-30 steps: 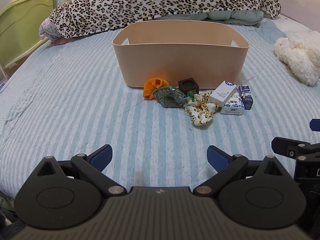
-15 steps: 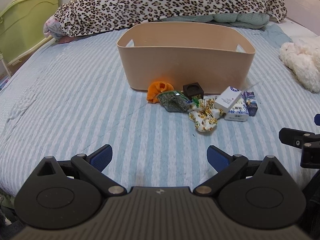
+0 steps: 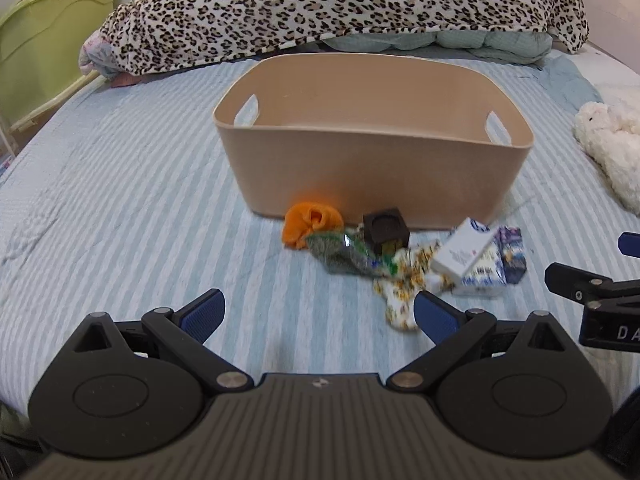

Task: Organize objects
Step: 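Grasp the green-wrapped snack with the left tool while the right tool grasps the dark blue card pack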

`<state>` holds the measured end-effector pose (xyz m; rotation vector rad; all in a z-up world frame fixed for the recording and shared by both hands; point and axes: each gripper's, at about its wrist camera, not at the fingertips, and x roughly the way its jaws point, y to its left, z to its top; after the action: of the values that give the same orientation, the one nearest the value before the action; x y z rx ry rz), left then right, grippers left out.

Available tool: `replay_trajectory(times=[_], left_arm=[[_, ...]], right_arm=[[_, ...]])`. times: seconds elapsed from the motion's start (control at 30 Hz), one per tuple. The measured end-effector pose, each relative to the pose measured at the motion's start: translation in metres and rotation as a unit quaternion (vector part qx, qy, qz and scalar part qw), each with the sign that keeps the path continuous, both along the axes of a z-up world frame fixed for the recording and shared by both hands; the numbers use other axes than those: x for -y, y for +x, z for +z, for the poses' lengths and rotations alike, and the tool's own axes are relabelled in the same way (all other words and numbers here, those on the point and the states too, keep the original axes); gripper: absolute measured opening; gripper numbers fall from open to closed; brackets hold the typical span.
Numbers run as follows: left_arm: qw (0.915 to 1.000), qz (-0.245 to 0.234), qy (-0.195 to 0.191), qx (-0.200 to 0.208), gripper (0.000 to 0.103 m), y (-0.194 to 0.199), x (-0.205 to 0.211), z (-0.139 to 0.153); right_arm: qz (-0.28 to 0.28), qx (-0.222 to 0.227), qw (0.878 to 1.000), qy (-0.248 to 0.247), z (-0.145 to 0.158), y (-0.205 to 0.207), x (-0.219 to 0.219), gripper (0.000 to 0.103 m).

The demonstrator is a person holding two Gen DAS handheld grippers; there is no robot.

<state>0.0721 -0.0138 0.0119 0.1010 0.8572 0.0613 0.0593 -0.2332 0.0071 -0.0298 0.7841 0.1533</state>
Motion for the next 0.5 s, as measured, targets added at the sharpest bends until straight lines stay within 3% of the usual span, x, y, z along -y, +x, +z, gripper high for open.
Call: replay_trajectory(times=[0.13, 0.5], left_arm=[[0.9999, 0.005, 0.015, 0.004, 0.101, 0.024, 0.003, -0.006], [0.9983, 0.048, -0.006, -0.031, 0.101, 0.081, -0.018, -0.045]], right_arm=[[-0.005, -0.004, 1.0, -0.013, -0.011, 0.024, 0.003, 0.103], [-0.008, -0.056, 0.998, 0.013, -0.053, 0.071, 0.009, 0.098]])
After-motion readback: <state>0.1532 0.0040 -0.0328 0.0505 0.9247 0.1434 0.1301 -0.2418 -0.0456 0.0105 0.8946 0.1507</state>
